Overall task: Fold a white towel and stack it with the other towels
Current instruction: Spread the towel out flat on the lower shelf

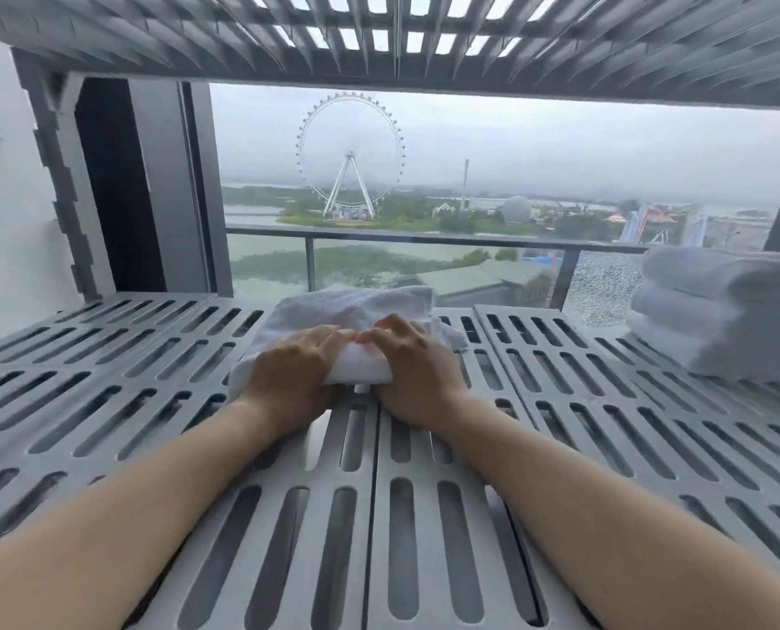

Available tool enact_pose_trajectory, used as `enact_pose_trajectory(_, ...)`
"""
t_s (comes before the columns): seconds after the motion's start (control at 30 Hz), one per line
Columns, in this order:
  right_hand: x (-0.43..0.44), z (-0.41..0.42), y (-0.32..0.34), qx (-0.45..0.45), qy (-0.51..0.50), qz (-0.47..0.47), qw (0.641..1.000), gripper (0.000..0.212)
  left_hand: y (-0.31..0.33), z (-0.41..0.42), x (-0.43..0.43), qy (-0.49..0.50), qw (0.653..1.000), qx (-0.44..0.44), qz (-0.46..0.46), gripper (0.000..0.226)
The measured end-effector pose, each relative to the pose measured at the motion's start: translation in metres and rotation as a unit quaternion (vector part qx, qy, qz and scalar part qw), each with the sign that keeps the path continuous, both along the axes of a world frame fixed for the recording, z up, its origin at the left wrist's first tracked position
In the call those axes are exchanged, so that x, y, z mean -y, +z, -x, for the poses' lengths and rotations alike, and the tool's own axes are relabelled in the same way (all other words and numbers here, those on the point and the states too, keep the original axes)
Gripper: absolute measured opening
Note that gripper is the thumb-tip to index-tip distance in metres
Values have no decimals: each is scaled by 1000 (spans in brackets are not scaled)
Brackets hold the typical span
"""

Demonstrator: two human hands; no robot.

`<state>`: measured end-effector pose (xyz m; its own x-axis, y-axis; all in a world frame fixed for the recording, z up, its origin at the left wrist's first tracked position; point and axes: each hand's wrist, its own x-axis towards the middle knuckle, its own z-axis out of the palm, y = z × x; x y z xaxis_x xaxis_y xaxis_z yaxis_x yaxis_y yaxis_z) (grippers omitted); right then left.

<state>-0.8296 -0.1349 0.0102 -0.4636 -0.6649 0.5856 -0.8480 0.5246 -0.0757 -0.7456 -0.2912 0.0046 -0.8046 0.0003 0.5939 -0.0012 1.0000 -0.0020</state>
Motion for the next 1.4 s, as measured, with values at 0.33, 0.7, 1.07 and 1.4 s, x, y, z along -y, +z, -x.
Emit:
enact_pose_trajectory(0.33, -2, -10, 7, 0, -16, -5, 1000, 50, 5, -8, 1, -24, 1000, -7, -8, 58)
enact_pose_trajectory(0.7, -22, -19, 66, 163, 56, -154, 973, 64, 20, -27, -3, -63, 998, 2, -16, 47)
enact_pose_trajectory(1.07, -35, -13, 58, 146, 55, -137, 978, 65, 31, -34, 0, -112, 992, -36, 39, 41)
enact_pose_trajectory(1.4, -19, -19, 17, 27, 95, 71, 993, 26, 26, -29, 6, -84, 995, -45, -12, 34)
